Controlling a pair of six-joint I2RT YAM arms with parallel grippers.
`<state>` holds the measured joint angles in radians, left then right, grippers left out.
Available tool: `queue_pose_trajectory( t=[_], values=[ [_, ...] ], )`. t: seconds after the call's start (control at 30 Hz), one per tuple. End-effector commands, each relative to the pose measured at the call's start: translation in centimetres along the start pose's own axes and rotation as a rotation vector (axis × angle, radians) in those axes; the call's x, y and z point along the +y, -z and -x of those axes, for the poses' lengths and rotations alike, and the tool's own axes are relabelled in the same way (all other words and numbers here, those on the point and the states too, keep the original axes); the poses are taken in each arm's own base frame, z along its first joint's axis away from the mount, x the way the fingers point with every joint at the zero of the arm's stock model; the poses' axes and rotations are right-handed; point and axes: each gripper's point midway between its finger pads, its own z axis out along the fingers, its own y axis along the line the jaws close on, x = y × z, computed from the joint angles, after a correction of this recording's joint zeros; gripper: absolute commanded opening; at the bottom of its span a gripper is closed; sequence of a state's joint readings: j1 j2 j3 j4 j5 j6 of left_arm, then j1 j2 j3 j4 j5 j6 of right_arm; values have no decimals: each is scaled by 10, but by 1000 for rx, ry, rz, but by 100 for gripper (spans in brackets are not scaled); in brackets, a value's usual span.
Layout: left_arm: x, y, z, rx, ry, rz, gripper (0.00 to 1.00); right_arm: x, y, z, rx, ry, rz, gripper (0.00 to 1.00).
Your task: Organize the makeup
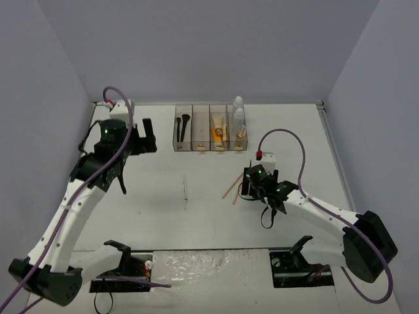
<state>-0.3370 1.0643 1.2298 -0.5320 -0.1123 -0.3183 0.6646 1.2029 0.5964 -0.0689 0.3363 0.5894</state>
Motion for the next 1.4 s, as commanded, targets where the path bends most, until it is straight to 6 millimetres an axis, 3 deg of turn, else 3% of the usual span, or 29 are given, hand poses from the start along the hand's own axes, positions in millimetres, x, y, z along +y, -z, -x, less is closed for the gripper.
queue_pose_trajectory(
  t=[0.0,0.17,0.3,0.7,0.87,0.93,1.0,1.1,1.23,1.37],
  values=[
    [16,20,-38,8,-7,9,97,4,-24,8,-55,-59,-21,61],
    [30,40,-61,1,-15,28,97,1,-43,-3,-27,-54,-51,53],
    [36,42,-76,9,-19,42,97,-2,-56,-10,-10,-62,-72,47],
    [34,39,-78,24,-6,12,97,-28,-74,-22,50,-123,-193,32],
    [35,37,-79,30,5,10,97,-28,-82,-27,84,-117,-221,20],
    [33,36,-80,31,10,4,97,-29,-84,-28,84,-125,-227,10],
    [29,35,-79,24,20,-17,97,-29,-83,-26,79,-128,-230,1],
    [22,33,-80,33,44,-50,97,-31,-79,-21,63,-133,-232,0],
    [3,32,-81,43,126,-132,97,-28,-61,0,-9,-149,-204,0],
    [-23,29,-83,61,246,-249,97,-1,-31,24,-98,-114,-77,0]
  ],
)
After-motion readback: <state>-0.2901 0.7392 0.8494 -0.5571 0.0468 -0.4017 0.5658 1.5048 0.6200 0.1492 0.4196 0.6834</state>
